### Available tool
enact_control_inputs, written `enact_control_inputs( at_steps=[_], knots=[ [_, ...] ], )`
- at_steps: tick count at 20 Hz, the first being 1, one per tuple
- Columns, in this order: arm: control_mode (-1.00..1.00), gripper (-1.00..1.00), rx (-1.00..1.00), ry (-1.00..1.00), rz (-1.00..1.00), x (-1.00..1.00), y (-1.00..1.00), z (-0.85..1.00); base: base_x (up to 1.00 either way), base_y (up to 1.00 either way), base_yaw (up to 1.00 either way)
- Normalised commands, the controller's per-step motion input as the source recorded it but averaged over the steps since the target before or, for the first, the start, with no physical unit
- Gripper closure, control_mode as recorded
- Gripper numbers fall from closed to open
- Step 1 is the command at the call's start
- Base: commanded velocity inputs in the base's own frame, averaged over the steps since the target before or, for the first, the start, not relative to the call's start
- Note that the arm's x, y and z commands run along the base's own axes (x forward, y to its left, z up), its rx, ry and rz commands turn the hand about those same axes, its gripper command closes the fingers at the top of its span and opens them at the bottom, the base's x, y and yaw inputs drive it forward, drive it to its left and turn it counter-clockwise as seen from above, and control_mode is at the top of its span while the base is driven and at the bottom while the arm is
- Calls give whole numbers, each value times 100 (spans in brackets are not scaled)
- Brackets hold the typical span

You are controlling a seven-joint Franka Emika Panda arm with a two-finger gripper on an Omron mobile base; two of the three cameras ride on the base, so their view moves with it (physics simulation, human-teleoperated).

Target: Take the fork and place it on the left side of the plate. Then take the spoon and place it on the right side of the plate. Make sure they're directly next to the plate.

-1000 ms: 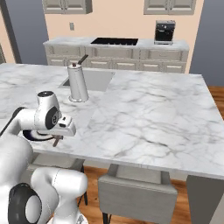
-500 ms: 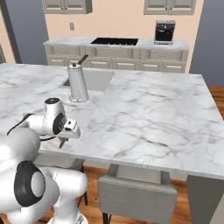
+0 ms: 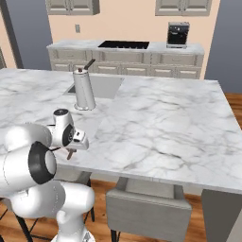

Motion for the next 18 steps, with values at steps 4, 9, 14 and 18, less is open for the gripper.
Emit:
enact_control_inputs(
  at_steps=[4,9,14,18],
  knots=[
    [-100,100,0,0,0,18,18,-31,0,0,0],
    [-100,100,0,0,0,25,8,-26,0,0,0],
    [-100,100,0,0,0,37,0,-27,0,0,0],
    [-100,100,0,0,0,36,4,-27,0,0,0]
  ],
)
